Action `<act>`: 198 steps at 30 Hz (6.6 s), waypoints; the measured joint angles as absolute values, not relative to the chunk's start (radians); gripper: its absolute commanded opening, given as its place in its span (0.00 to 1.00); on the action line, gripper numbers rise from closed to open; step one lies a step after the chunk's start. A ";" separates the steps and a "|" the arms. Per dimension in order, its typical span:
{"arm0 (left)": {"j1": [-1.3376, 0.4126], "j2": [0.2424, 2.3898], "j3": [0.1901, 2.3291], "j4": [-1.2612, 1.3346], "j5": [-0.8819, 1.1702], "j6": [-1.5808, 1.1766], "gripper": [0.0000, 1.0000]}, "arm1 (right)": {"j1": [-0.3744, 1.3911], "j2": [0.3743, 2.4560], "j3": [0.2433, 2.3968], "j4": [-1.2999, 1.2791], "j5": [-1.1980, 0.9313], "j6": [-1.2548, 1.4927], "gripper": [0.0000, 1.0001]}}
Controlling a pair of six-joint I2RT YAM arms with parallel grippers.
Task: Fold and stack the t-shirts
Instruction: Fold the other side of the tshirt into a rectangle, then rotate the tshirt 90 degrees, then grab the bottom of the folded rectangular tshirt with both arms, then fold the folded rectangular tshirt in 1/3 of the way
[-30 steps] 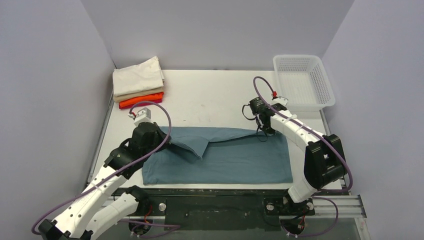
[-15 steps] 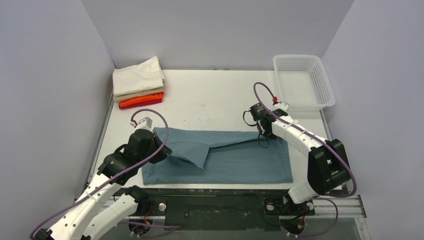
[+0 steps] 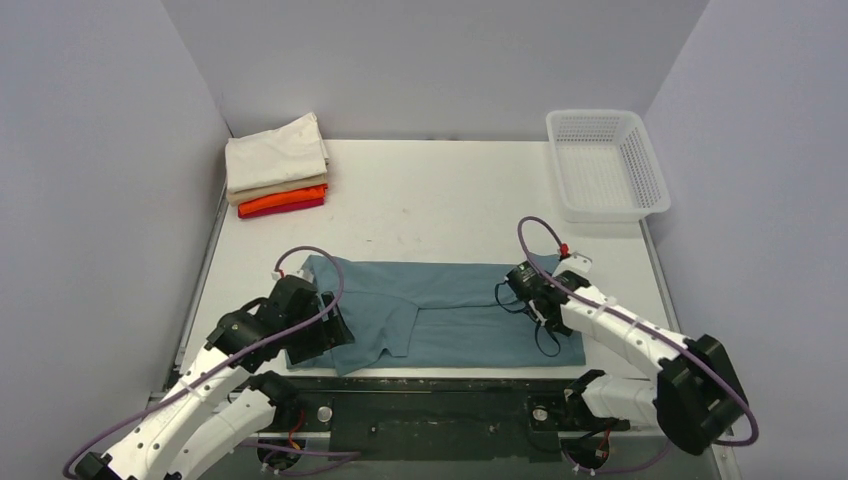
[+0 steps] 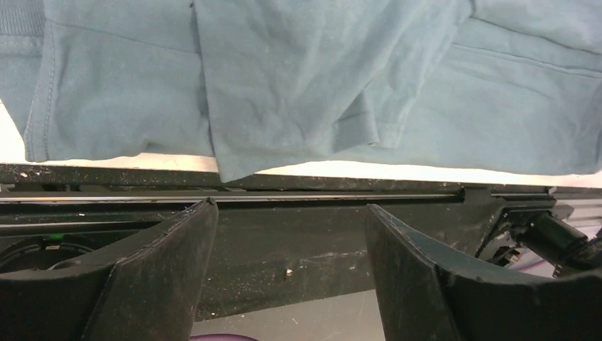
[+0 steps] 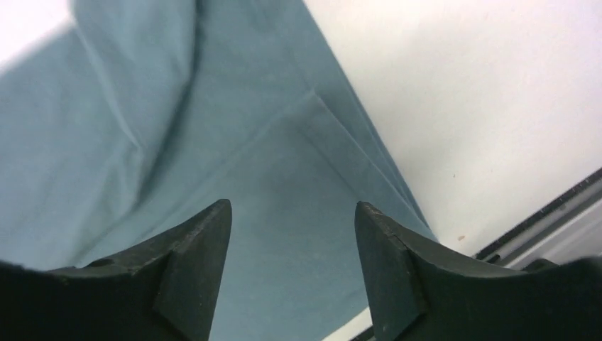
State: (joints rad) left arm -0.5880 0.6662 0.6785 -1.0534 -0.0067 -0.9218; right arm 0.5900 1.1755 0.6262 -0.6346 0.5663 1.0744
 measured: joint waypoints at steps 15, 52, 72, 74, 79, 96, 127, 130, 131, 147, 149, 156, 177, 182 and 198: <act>-0.502 1.119 0.715 -0.490 -0.043 -0.843 0.89 | 0.476 1.529 1.015 -0.485 0.548 0.691 0.94; -0.246 1.722 0.974 -0.205 0.142 -0.786 0.93 | 0.152 1.214 0.730 -0.371 0.068 0.588 0.95; -0.406 2.843 2.554 -0.126 0.274 -0.954 0.94 | 0.613 1.394 0.633 -0.039 -0.155 0.660 0.93; -0.419 2.880 2.563 -0.028 0.276 -1.032 0.94 | 0.667 1.408 0.641 -0.021 -0.185 0.685 0.93; -0.429 2.957 2.612 0.146 0.265 -1.177 0.94 | 0.775 1.498 0.719 0.007 -0.253 0.708 0.93; -0.421 2.631 2.423 -0.127 0.349 -0.890 0.94 | 0.816 1.158 0.749 -0.122 -0.088 0.760 0.93; -0.836 0.923 0.483 -0.499 -0.095 -1.000 0.67 | 0.662 0.827 0.271 -0.262 -0.179 1.026 0.23; -0.850 0.940 0.449 -0.503 -0.078 -1.019 0.67 | 0.663 0.827 0.258 -0.245 -0.197 1.037 0.22; -0.853 0.945 0.442 -0.506 -0.075 -1.024 0.67 | 0.663 0.826 0.256 -0.241 -0.201 1.040 0.22; -0.862 1.024 0.386 -0.323 -0.022 -1.061 0.24 | 0.696 0.854 0.213 -0.128 -0.248 1.108 0.00; -0.862 1.051 0.381 -0.294 -0.016 -1.063 0.01 | 0.696 0.852 0.207 -0.119 -0.249 1.116 0.00; -0.869 1.052 0.360 -0.271 0.027 -1.060 0.00 | 0.720 0.780 0.189 -0.157 -0.229 1.130 0.00; -0.822 0.828 0.370 -0.267 0.080 -1.028 0.00 | 0.791 0.786 0.390 -0.194 -0.089 1.055 0.00; -0.659 0.952 0.451 -0.128 0.120 -0.968 0.00 | 0.711 0.941 0.537 -0.128 -0.050 0.971 0.00; -0.395 1.446 0.819 0.078 0.159 -0.818 0.00 | 0.473 1.426 0.949 0.051 -0.041 0.779 0.00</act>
State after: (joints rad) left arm -0.3946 1.4464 0.8188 0.0776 0.1585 -0.8177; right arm 0.4728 1.4258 0.9493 0.0513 -0.0414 0.7792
